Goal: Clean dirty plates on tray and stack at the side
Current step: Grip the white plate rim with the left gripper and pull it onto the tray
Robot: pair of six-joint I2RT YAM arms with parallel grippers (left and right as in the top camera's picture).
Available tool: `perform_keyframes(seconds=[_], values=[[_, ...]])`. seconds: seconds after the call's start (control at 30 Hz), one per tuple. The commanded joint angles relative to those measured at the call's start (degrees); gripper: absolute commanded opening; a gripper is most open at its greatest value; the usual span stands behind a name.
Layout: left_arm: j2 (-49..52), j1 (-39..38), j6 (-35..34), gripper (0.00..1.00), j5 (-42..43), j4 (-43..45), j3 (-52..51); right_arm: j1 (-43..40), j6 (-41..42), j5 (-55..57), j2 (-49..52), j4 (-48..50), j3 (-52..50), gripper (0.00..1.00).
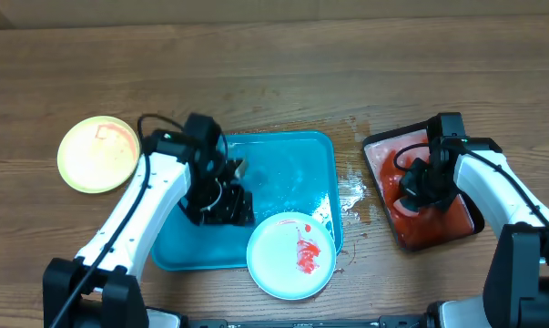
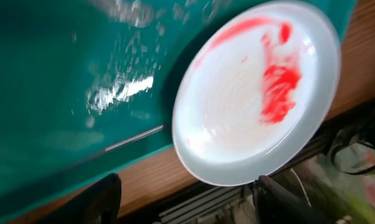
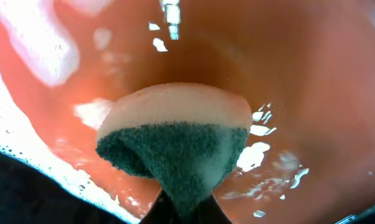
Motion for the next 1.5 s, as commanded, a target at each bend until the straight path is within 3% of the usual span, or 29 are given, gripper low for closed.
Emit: perform_keyframes(seconds=[0.0, 0.13, 0.2, 0.23, 0.33, 0.67, 0.87, 0.97, 1.07, 1.1, 1.23, 1.47], values=[[0.6, -0.3, -4.1, 0.67, 2.0, 1.8, -5.3, -0.5, -0.4, 0.7, 0.0, 0.1, 1.0, 0.04], [0.6, -0.3, -4.1, 0.68, 6.8, 7.9, -11.1, -0.5, -0.4, 0.7, 0.0, 0.2, 1.0, 0.04], [0.6, -0.3, -4.8, 0.78, 8.4, 11.7, -13.7, -0.5, -0.4, 0.7, 0.0, 0.2, 1.0, 0.04], [0.6, -0.3, -5.7, 0.89, 8.9, 13.5, -15.0, -0.5, -0.4, 0.7, 0.0, 0.2, 1.0, 0.04], [0.6, -0.3, -7.6, 1.0, 8.9, 18.6, -19.0, -0.5, -0.4, 0.7, 0.0, -0.1, 1.0, 0.04], [0.6, -0.3, -7.5, 0.99, 13.7, 27.3, -22.4, -0.5, -1.3, 0.7, 0.0, -0.5, 1.0, 0.04], [0.6, -0.3, -7.6, 0.35, 13.7, 28.6, -22.4, -0.5, -1.5, 0.7, 0.0, -0.5, 1.0, 0.04], [0.6, -0.3, -8.1, 0.33, 13.7, 28.4, -22.4, -0.5, -1.5, 0.7, 0.0, -0.5, 1.0, 0.04], [0.6, -0.3, -8.2, 0.11, 13.5, 28.4, -22.4, -0.5, -1.5, 0.7, 0.0, -0.5, 1.0, 0.04], [0.6, -0.3, -8.2, 0.09, 13.5, 28.4, -22.4, -0.5, -1.5, 0.7, 0.0, -0.5, 1.0, 0.04], [0.6, -0.3, -8.2, 0.04, 13.2, 28.2, -22.4, -0.5, -1.5, 0.7, 0.0, -0.5, 1.0, 0.04], [0.6, -0.3, -11.5, 0.04, 10.4, 29.3, -22.4, -0.5, -1.5, 0.7, 0.0, -0.6, 1.0, 0.04]])
